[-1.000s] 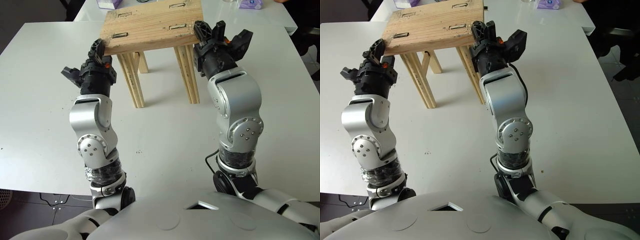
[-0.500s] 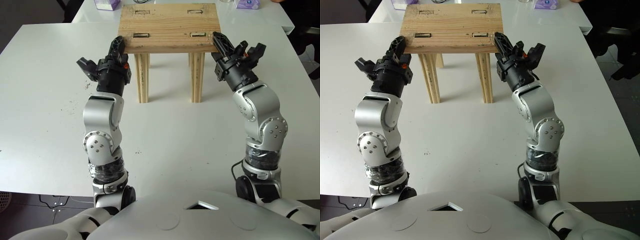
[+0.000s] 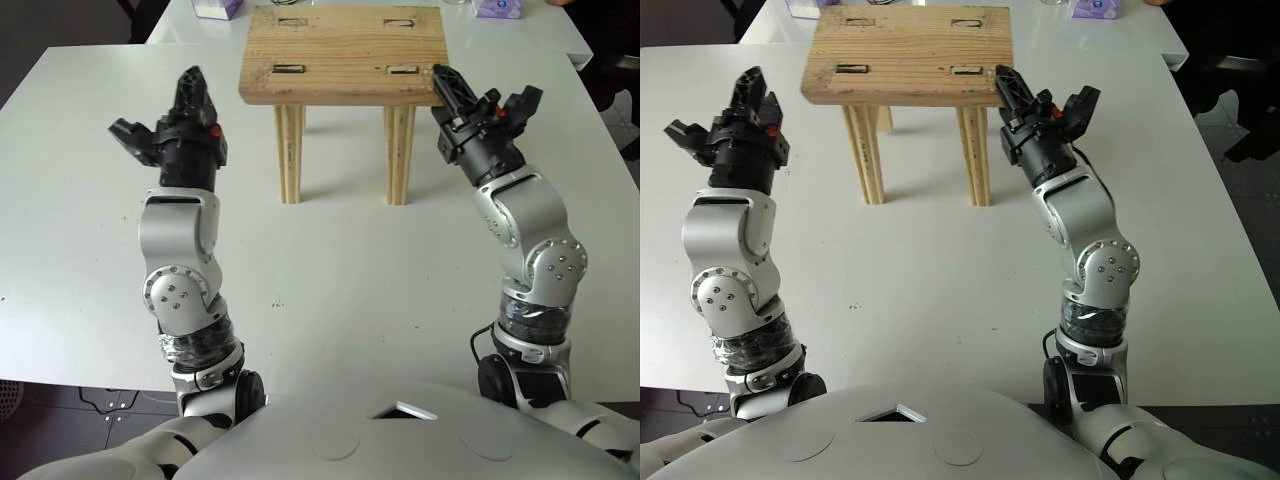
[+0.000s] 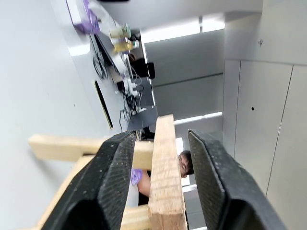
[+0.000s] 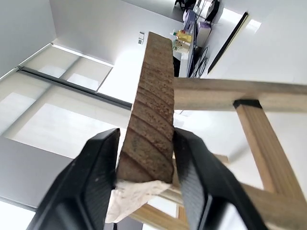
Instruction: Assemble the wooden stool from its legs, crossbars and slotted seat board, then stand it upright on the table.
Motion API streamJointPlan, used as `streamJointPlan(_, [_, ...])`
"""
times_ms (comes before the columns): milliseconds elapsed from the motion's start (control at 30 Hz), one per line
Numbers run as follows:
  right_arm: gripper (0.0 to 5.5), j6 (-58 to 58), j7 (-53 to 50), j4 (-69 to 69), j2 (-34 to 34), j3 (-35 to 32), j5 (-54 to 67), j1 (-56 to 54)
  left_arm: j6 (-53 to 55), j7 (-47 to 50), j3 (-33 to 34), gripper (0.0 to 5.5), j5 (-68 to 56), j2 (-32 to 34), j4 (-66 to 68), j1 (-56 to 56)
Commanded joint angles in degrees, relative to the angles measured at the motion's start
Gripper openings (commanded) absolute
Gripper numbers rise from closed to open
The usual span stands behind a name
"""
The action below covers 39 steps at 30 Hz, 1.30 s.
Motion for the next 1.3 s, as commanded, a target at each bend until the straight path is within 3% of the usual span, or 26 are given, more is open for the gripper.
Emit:
streamJointPlan(33, [2.64,0.95,0.27,1.47,-0.31,-0.74,-3.41,1.70,0.94,0.78,0.54,2.78,0.09,0.38,-0.05,0.74])
streamJointPlan(200, [3.41,1.43,2.32,0.38,-0.19,-1.42,-3.71,0.70,1.40,0.02,1.58,3.55,1.35,1.04,-0.15,1.54])
streamJointPlan(433, [4.38,1.66,6.42,0.22,-4.44,-6.35,-7.23,-0.55,3.08,-2.72,1.08,3.57,7.42,3.34,1.25,1.11])
streamJointPlan(533, [4.43,2.35,10.87,0.54,-7.05,-7.93,-9.04,-1.44,3.32,-4.14,1.67,3.57,9.28,3.88,1.78,0.69])
streamJointPlan(600, [4.43,2.14,14.25,0.80,-9.91,-6.90,-15.50,-2.91,3.59,-5.32,2.04,3.57,11.09,4.81,2.38,0.43])
streamJointPlan(733, [4.43,-3.94,16.59,6.62,-16.57,1.24,-44.09,-7.52,5.11,-6.06,1.36,3.57,21.95,9.49,5.56,-1.25])
streamJointPlan(833, [4.43,-6.77,12.26,12.77,-13.28,-1.41,-49.15,-11.52,4.78,-6.36,-1.42,3.57,37.39,15.18,9.97,-3.43])
streamJointPlan(967, [4.43,-9.21,9.11,15.62,-9.65,-2.66,-54.40,-16.47,3.04,-7.14,-1.04,3.57,45.08,16.15,12.97,-7.20])
streamJointPlan(1033, [4.43,-11.20,9.70,15.89,-9.16,-0.64,-59.99,-18.77,2.62,-9.16,-3.15,3.57,51.35,17.47,13.69,-9.76])
streamJointPlan(1167, [4.43,-16.55,11.39,17.00,-8.91,9.66,-78.03,-25.35,1.10,-13.35,-8.29,3.57,62.17,18.42,12.79,-15.92])
streamJointPlan(1300, [4.43,-19.98,10.41,18.11,-5.35,13.89,-88.47,-30.82,-0.68,-16.77,-13.49,3.57,71.73,17.57,12.50,-22.82])
